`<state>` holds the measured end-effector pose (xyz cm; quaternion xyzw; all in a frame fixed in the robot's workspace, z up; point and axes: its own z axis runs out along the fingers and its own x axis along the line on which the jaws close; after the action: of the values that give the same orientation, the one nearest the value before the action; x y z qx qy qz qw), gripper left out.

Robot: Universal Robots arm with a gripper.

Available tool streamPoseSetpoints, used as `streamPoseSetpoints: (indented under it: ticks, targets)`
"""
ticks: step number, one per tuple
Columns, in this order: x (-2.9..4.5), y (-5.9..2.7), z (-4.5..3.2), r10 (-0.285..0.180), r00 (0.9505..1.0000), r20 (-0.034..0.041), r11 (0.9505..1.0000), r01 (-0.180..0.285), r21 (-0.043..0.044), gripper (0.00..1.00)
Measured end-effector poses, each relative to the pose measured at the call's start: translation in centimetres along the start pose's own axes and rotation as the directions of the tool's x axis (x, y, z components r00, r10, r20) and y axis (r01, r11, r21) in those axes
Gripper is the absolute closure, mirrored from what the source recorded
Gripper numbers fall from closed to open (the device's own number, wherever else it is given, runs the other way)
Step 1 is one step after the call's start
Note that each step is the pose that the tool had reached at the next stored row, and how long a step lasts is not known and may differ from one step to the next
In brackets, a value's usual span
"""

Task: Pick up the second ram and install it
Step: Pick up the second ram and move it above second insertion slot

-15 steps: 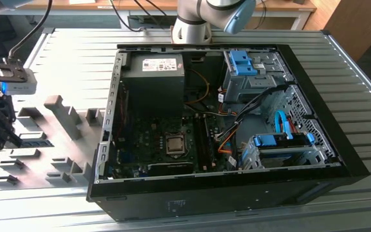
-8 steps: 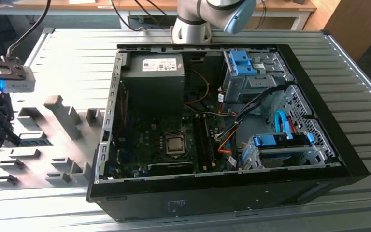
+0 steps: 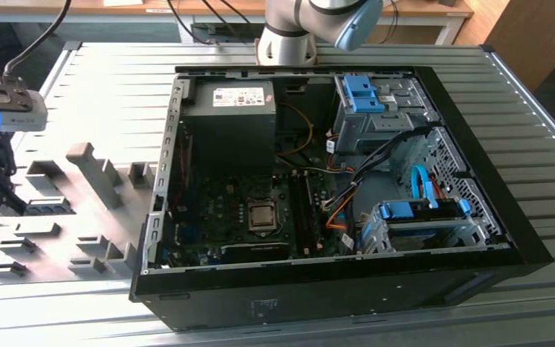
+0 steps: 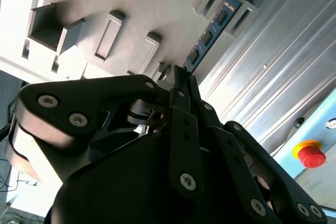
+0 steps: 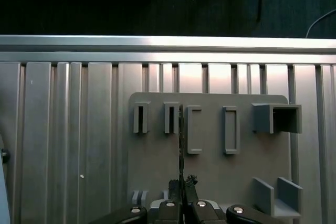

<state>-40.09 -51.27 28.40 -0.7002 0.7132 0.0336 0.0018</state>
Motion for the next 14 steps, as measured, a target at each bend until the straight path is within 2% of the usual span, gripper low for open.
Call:
streamPoseSetpoints:
  ticks: [14]
  targets:
    - [-0.09, 0.08, -1.81, 0.000, 1.0000, 0.0003, 1.0000, 0.000, 0.0000, 0.86]
